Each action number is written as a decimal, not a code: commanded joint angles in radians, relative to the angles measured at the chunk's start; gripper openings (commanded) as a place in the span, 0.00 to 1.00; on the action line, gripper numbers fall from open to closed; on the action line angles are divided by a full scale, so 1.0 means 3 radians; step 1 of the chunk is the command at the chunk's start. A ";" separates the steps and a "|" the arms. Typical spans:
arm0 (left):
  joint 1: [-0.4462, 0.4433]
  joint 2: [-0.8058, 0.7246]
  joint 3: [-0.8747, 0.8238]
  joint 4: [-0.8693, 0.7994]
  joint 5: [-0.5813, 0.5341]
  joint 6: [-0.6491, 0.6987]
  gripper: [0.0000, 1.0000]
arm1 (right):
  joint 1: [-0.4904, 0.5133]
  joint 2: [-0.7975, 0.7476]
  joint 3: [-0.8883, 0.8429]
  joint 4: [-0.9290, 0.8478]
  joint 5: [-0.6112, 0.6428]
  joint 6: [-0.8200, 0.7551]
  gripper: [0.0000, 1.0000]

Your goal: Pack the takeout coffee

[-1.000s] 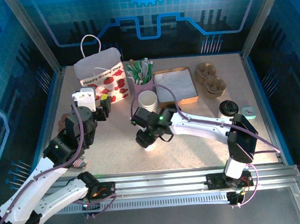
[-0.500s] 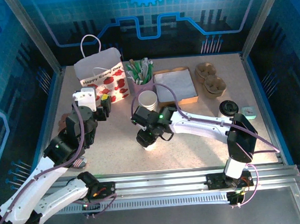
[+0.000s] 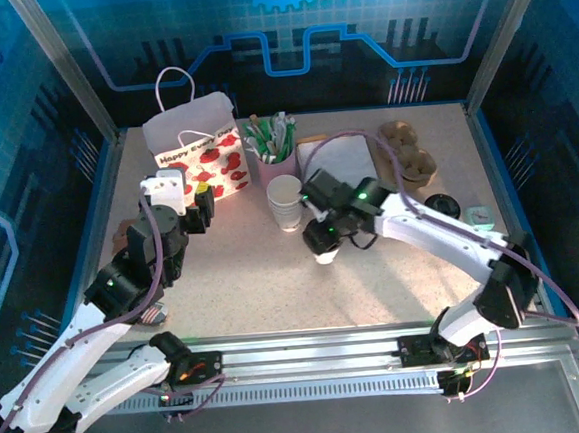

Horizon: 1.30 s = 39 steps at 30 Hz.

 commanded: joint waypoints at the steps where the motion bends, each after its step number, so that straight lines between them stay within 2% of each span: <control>1: 0.0033 -0.0005 -0.0007 0.0017 -0.0023 0.0012 0.74 | -0.0333 -0.0247 -0.0166 -0.0145 0.0042 -0.0126 0.67; 5: 0.0032 0.0013 -0.0002 0.0008 -0.0005 0.0001 0.74 | -0.0762 -0.0410 -0.0331 -0.0116 0.0026 -0.0207 0.67; 11: 0.0032 0.0026 -0.0005 0.0004 0.0006 -0.0011 0.75 | -0.1225 -0.0525 -0.0613 0.0082 0.0063 -0.0122 0.67; 21: 0.0032 0.0067 0.0000 -0.0004 0.0076 -0.0040 0.75 | -0.1848 -0.0549 -0.0878 0.0443 -0.0016 0.0029 0.67; 31: 0.0032 0.0077 0.0020 -0.0035 0.0111 -0.0063 0.75 | -0.1986 -0.0401 -0.0899 0.0528 -0.0056 0.0048 0.75; 39: 0.0031 0.0077 0.0026 -0.0045 0.0109 -0.0069 0.75 | -0.2003 -0.0312 -0.0919 0.0538 -0.0096 0.0028 0.77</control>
